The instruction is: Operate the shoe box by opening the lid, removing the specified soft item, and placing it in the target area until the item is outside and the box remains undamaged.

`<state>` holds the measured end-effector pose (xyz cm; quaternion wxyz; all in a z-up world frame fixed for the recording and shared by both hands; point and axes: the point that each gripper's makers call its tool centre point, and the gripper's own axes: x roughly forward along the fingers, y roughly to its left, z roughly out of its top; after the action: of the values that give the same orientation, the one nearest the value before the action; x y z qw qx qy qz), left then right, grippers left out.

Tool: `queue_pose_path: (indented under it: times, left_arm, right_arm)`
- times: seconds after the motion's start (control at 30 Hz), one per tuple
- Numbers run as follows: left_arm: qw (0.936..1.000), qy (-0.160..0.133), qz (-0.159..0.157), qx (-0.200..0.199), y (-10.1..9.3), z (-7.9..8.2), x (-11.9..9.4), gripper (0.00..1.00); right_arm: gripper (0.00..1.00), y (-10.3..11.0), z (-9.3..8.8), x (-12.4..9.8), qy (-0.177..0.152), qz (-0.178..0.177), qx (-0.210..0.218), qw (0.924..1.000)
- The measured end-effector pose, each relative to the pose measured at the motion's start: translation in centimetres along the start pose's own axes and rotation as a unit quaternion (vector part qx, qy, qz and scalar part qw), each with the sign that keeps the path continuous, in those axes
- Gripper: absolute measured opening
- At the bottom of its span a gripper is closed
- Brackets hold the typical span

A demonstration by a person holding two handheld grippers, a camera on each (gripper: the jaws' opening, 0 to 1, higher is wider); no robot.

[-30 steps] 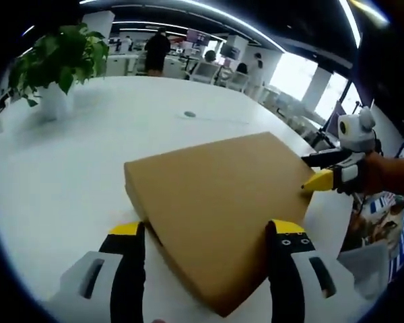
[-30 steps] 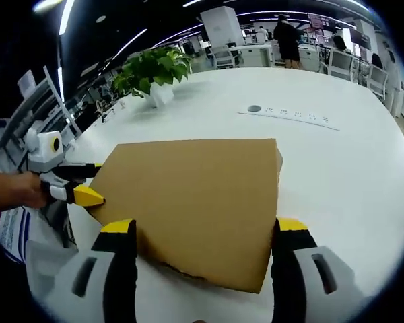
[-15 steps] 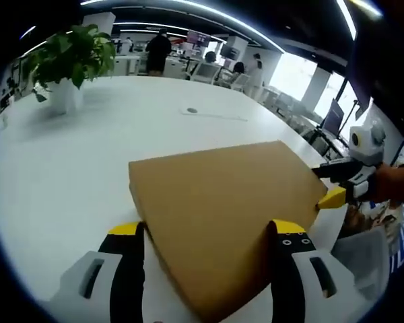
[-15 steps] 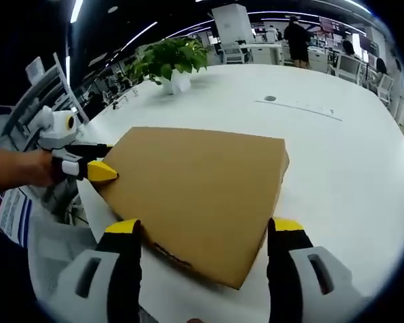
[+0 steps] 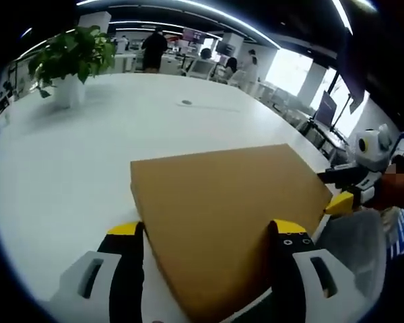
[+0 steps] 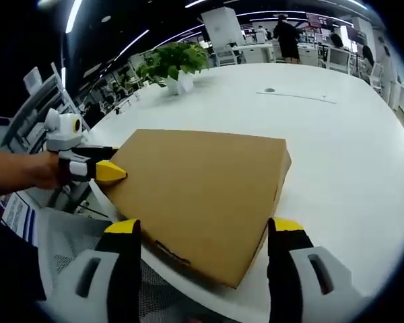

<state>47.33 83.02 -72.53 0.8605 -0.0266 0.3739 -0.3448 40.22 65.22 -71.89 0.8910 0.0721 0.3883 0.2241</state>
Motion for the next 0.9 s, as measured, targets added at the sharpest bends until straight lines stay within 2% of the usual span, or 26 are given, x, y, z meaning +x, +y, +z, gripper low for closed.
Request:
queue_pose_path:
  times: [0.33,0.6,0.8,0.87,0.9]
  left_arm:
    - [1.0,0.009,0.001,0.001,1.2,-0.4,-1.0,0.78]
    - [0.9999,0.005,0.009,-0.005,2.2,-0.5,-1.5,0.78]
    - [0.9999,0.004,0.009,-0.007,2.5,-0.4,-1.5,0.79]
    - [0.9999,-0.003,0.004,-0.016,2.5,-0.2,-1.7,0.82]
    - [0.9997,-0.017,-0.004,-0.017,2.3,0.2,-1.9,0.84]
  right_arm:
    - [0.74,2.1,-0.6,0.6,0.006,0.006,-0.021,0.9998]
    - [0.76,3.1,-0.6,1.2,0.014,0.016,-0.038,0.999]
    - [0.72,2.4,-0.5,1.2,0.014,0.009,-0.041,0.999]
    - [0.68,1.6,-0.3,0.8,0.009,0.011,-0.014,0.9998]
    - [0.68,1.3,-0.2,0.6,0.004,0.01,-0.007,0.9999]
